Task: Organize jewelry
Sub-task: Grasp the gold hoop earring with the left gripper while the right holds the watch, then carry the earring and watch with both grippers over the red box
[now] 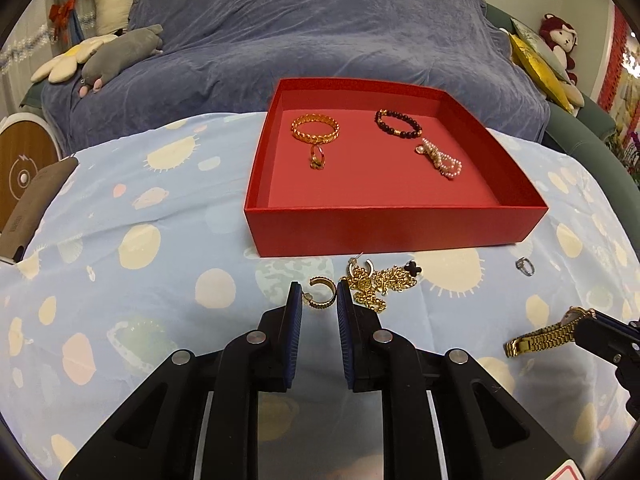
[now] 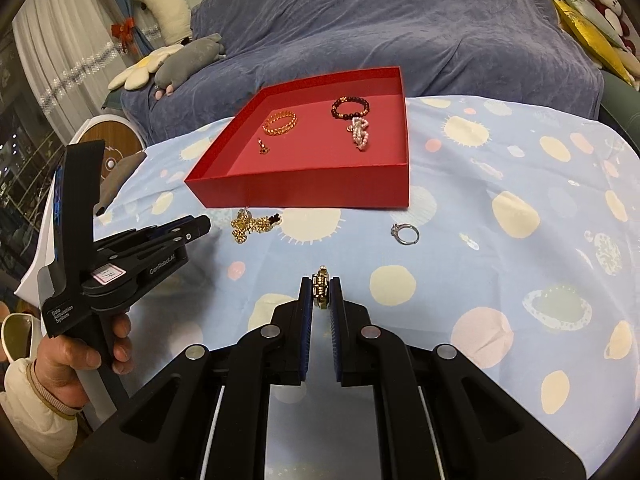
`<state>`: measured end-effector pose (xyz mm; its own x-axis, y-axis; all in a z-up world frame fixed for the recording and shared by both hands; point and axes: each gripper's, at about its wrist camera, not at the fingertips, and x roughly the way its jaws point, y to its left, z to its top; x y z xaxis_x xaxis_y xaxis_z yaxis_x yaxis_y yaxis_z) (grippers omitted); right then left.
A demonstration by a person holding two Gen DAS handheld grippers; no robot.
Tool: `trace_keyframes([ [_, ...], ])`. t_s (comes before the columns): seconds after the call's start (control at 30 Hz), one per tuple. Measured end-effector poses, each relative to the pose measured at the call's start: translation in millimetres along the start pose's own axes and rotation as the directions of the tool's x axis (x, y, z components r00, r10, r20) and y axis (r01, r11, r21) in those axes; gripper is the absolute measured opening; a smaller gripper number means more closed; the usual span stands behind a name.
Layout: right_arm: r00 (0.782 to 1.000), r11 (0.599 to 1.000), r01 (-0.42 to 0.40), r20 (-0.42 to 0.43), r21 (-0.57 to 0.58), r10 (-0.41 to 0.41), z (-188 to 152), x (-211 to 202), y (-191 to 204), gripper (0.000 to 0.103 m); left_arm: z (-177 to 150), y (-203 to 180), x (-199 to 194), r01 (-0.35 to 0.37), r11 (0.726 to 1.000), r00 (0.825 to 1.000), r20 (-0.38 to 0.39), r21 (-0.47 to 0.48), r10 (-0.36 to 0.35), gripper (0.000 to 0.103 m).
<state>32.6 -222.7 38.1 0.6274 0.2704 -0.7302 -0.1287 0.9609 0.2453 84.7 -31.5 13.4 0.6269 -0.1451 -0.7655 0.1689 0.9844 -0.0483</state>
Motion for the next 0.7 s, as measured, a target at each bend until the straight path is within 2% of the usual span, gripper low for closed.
trace_keyframes([
  [0.37,0.997,1.000,-0.005,0.078,0.017,0.003,21.5,-12.8,8.6,0.008,-0.2,6.3,-37.5,0.072,0.997,0.997,0.013,-0.026,-0.072,0.015],
  [0.7,0.991,0.999,-0.004,0.137,0.039,-0.002,47.3,-19.6,14.5,0.008,1.6,13.2,-52.8,0.077,0.996,0.997,0.019,-0.035,-0.076,0.015],
])
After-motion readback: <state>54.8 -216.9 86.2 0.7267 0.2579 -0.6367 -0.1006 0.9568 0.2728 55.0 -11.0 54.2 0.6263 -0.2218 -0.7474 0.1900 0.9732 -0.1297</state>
